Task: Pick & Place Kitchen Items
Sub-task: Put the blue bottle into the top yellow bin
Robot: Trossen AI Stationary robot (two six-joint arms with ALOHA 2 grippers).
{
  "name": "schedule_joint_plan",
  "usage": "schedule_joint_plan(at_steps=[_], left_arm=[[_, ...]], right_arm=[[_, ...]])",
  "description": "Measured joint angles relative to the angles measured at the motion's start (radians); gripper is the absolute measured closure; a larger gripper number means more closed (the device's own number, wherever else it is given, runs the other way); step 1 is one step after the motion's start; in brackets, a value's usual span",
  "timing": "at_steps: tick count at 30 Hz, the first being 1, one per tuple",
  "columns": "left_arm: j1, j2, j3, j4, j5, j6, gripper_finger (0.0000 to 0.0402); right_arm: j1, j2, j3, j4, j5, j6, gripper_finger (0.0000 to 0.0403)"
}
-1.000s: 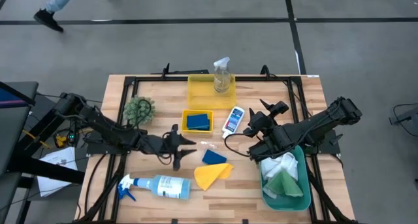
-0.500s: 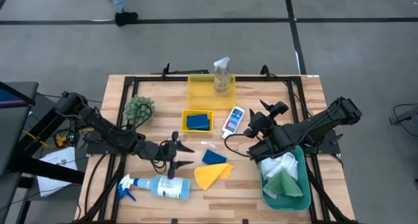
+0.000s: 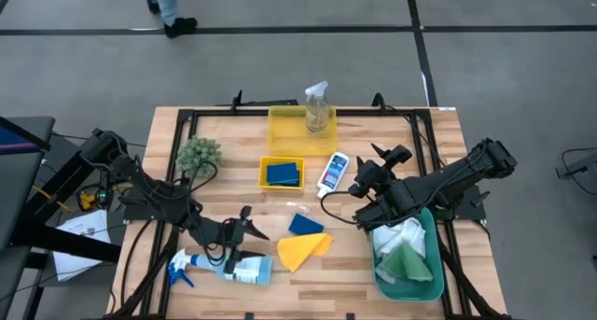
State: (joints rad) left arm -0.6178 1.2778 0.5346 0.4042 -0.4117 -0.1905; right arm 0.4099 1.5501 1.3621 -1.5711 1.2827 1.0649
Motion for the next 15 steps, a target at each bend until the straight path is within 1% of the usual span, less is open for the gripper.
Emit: schedule_joint_plan(at_steps=[3, 5, 9, 15], left_arm=[[0.001, 0.0, 0.0, 0.001, -0.054, 0.0, 0.0192], [0.002, 0.0, 0.0, 0.005, -0.07, -0.008, 0.0189], [0.001, 0.0, 0.004, 0.04, -0.075, -0.06, 0.0169], [0.001, 0.0, 0.057, -0.001, -0.069, -0.083, 0.0133]], right_arm=[[0.0, 0.0, 0.0, 0.0, 0.0, 0.0, 0.0155], [0.0, 0.0, 0.0, 0.0, 0.0, 0.0, 0.0155], [0.0, 0.0, 0.0, 0.0, 0.0, 0.0, 0.0155], [0.0, 0.0, 0.0, 0.0, -0.003, -0.002, 0.0155]])
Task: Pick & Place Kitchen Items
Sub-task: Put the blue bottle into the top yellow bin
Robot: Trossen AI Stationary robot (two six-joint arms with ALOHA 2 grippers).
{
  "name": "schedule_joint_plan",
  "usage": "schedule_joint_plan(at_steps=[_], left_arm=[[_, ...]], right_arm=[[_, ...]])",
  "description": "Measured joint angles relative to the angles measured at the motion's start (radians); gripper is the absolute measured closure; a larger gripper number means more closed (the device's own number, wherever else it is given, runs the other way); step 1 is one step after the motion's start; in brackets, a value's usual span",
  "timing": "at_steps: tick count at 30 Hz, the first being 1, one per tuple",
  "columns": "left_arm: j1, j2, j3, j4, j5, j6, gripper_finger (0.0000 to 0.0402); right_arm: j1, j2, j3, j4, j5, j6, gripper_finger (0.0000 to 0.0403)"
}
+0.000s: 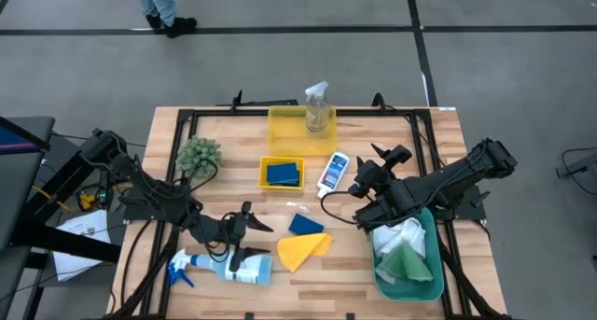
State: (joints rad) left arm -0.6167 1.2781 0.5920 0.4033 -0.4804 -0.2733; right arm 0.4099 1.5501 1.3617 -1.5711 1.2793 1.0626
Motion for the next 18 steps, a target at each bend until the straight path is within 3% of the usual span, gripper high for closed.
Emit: schedule_joint_plan(at_steps=[8, 18], left_arm=[[0.0, 0.0, 0.088, -0.072, 0.017, 0.059, 0.0125], [-0.004, 0.0, 0.243, -0.332, 0.017, 0.065, 0.0125]], right_arm=[[0.0, 0.0, 0.0, 0.0, -0.014, 0.0, 0.0155], [0.0, 0.0, 0.0, 0.0, -0.027, 0.0, 0.0155]])
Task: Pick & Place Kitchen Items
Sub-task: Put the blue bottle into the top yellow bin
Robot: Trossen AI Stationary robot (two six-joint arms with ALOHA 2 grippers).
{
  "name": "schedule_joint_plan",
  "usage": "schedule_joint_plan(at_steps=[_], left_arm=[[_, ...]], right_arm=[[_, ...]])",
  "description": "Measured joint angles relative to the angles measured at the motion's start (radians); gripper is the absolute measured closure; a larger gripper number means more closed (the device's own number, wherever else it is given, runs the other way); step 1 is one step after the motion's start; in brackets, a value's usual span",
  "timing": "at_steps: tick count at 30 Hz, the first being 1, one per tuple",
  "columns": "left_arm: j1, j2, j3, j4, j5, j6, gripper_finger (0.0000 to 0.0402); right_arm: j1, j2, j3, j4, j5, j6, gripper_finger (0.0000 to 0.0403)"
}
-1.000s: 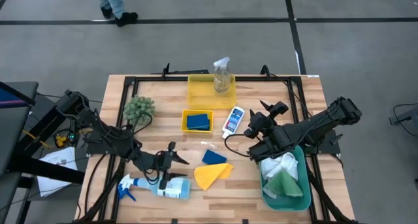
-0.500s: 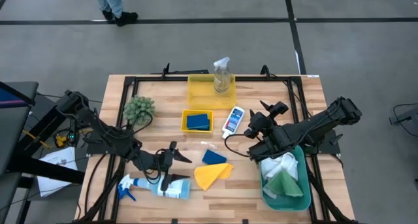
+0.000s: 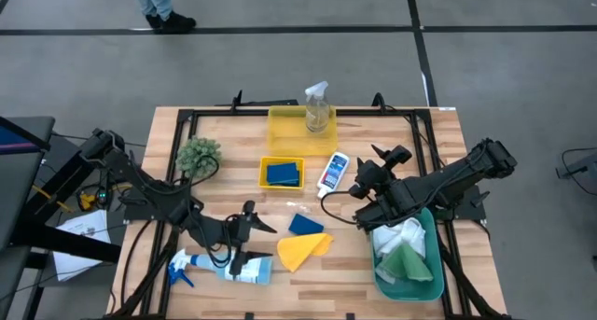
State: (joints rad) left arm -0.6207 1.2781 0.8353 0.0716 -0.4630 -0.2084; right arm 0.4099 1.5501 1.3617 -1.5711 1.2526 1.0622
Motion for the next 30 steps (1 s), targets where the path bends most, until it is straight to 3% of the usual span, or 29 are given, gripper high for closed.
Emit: schedule_joint_plan(at_steps=[7, 13, 22, 30], left_arm=[[-0.057, 0.0, 0.04, -0.297, 0.0, -0.026, 0.0125], [-0.125, 0.0, 0.085, -0.685, 0.011, -0.337, 0.0125], [-0.179, 0.0, 0.096, -1.088, 0.301, -0.825, 0.0125], [-0.23, 0.0, 0.096, -1.122, 0.545, -0.944, 0.0135]], right_arm=[[0.0, 0.0, 0.0, 0.0, -0.007, -0.001, 0.0155], [0.0, 0.0, 0.0, 0.0, -0.023, -0.015, 0.0155], [0.0, 0.0, 0.0, 0.004, -0.027, -0.015, 0.0155], [0.0, 0.0, 0.0, 0.005, -0.048, -0.015, 0.0155]])
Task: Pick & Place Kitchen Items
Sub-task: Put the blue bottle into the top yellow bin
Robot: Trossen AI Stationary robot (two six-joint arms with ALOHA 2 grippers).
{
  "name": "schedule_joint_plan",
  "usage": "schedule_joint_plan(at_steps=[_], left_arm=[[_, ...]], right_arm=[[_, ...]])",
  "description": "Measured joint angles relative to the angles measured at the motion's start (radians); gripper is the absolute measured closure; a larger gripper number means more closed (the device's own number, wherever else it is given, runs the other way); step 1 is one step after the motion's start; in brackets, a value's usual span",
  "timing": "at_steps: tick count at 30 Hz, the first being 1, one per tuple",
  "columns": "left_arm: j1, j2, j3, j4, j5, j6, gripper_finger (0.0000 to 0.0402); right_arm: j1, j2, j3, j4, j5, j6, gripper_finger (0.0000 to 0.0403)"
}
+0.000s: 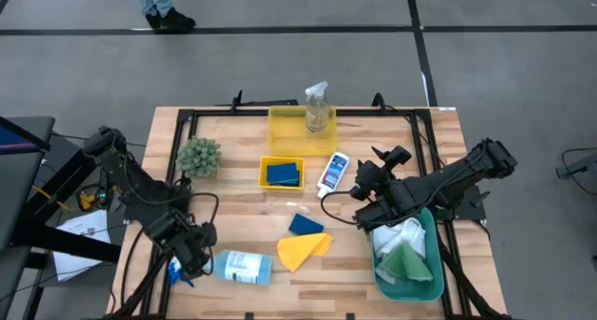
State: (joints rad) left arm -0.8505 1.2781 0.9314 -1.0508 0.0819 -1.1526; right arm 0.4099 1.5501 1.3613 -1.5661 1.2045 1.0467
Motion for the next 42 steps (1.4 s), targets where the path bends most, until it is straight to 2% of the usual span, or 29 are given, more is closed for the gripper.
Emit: schedule_joint_plan(at_steps=[6, 11, 16, 27, 33, 36, 42], left_arm=[[-0.058, 0.0, -0.022, 0.015, 0.022, -0.011, 0.0147], [-0.063, 0.0, -0.068, 0.085, -0.037, -0.015, 0.0145], [-0.062, 0.0, -0.146, 0.171, -0.04, -0.016, 0.0142], [-0.087, 0.0, -0.2, 0.187, -0.03, -0.016, 0.0135], [-0.087, 0.0, -0.26, 0.311, -0.03, -0.022, 0.0135], [-0.087, 0.0, -0.287, 0.32, -0.019, -0.057, 0.0137], [-0.087, 0.0, -0.33, 0.433, 0.023, -0.068, 0.0155]], right_arm=[[0.0, 0.0, 0.0, 0.0, 0.002, -0.01, 0.0155], [0.0, 0.0, 0.0, -0.005, 0.007, -0.011, 0.0155], [0.0, 0.0, 0.0, -0.003, 0.008, -0.024, 0.0155], [0.0, 0.0, 0.0, 0.0, 0.008, -0.026, 0.0155], [0.0, 0.0, 0.0, 0.0, 0.008, -0.026, 0.0155], [0.0, 0.0, 0.0, 0.0, 0.008, -0.026, 0.0155], [0.0, 0.0, 0.0, 0.0, 0.008, -0.026, 0.0155]])
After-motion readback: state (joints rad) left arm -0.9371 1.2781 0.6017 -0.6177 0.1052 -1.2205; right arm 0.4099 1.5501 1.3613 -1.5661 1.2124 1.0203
